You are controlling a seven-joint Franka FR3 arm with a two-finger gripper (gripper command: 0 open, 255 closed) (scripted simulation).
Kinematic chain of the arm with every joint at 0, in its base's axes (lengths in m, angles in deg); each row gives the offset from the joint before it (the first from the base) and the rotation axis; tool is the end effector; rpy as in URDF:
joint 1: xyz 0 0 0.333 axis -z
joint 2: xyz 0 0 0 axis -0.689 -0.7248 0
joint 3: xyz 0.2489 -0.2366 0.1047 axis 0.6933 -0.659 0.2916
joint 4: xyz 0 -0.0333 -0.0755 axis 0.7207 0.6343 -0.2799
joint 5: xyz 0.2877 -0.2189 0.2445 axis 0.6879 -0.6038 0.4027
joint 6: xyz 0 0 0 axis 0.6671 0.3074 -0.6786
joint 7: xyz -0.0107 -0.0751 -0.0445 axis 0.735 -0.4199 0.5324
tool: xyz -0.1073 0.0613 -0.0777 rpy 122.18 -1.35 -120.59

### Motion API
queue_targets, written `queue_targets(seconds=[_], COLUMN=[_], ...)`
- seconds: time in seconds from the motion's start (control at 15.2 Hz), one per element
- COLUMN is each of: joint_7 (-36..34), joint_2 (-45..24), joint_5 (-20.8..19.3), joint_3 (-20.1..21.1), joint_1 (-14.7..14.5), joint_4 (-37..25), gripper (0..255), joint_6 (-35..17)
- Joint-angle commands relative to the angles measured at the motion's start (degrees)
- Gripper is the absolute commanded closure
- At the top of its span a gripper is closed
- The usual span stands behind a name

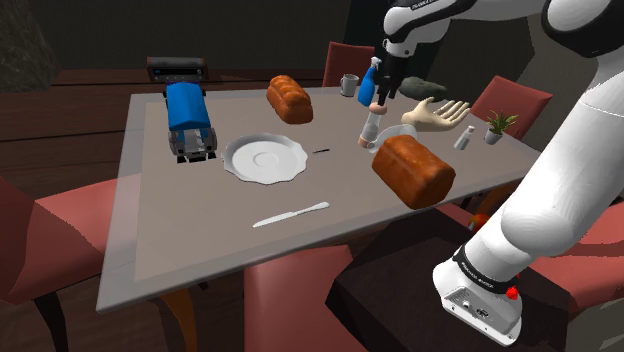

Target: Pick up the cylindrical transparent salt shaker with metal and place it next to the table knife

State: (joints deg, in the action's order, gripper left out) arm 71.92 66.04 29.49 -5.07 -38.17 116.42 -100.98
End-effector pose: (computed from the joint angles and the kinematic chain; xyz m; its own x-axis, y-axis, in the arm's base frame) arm 0.5595 -0.2855 0.4197 0.9922 0.1121 -0.0538 0.1138 -0.9931 0.0296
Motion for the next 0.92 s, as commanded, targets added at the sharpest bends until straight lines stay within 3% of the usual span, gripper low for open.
queue_targets(seconds=[0.0,0.4,0.86], joint_7=[0.6,1.0,1.0], joint_2=[-1.5,-2.9,-2.9], joint_5=[0.6,1.2,1.2], joint_3=[-0.1,0.0,0.0], joint_1=[0.3,0.5,0.5], joint_4=[-0.4,2.3,2.3], gripper=[0,0,0], joint_6=[-1.0,-5.0,-5.0])
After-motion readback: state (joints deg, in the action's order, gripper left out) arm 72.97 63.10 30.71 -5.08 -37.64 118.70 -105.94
